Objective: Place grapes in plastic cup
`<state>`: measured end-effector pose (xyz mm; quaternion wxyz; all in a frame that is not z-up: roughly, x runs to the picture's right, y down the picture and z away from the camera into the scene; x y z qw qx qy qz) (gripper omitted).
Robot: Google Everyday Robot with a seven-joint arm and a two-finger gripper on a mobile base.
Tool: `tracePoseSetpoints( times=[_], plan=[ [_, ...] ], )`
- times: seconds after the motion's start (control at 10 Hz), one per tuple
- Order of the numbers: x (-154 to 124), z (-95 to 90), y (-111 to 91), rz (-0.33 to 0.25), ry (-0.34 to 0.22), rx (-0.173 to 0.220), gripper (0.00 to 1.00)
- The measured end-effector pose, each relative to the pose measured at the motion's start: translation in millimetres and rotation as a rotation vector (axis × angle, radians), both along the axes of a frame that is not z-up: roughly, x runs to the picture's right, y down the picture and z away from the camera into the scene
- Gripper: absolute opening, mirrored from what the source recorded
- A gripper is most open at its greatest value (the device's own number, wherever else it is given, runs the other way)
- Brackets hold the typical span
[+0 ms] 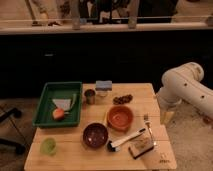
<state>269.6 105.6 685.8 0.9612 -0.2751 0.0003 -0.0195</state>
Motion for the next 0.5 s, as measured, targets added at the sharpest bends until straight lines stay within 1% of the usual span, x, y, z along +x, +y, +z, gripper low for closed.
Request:
tracePoseSetpoints(
  times=[0.2, 0.3, 0.5],
  plan=[
    [9, -2.4, 5, -0.005, -0.012, 0.001, 0.80],
    [10, -1.7, 5, -0.017, -0.021, 0.003, 0.80],
    [-3, 3.4, -1, -0.034, -0.041, 0.007, 0.80]
  ],
)
